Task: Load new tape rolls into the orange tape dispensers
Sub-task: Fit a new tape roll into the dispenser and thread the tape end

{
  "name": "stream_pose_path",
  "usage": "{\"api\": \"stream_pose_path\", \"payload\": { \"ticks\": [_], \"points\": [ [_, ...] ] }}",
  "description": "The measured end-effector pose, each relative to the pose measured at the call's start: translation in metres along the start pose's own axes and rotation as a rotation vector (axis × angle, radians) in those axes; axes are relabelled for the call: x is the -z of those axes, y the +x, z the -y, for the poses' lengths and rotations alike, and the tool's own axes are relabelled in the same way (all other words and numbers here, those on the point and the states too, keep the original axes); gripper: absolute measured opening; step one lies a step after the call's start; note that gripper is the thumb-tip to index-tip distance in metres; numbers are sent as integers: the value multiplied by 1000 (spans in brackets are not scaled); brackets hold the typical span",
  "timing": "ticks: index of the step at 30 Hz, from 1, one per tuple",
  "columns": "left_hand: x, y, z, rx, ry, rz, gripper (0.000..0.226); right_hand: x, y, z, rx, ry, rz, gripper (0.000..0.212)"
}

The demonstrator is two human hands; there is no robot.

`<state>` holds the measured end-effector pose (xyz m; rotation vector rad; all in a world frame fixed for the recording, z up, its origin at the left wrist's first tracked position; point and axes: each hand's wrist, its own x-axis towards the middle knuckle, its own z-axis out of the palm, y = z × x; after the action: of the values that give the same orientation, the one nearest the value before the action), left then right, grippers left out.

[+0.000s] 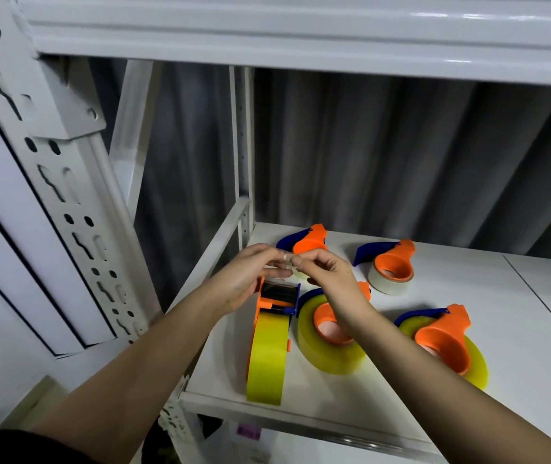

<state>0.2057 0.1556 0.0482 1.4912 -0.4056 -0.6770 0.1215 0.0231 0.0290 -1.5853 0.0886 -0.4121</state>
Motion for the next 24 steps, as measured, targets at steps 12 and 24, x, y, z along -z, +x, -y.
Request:
{"api": "stream_pose_path", "payload": {
  "ticks": [12,24],
  "points": [
    [-3,-2,0,-4,-7,12,12,23,4,12,-30,-171,234,14],
    [-2,-3,-2,8,-77,2,17,12,11,26,49,-408,80,16]
  ]
}}
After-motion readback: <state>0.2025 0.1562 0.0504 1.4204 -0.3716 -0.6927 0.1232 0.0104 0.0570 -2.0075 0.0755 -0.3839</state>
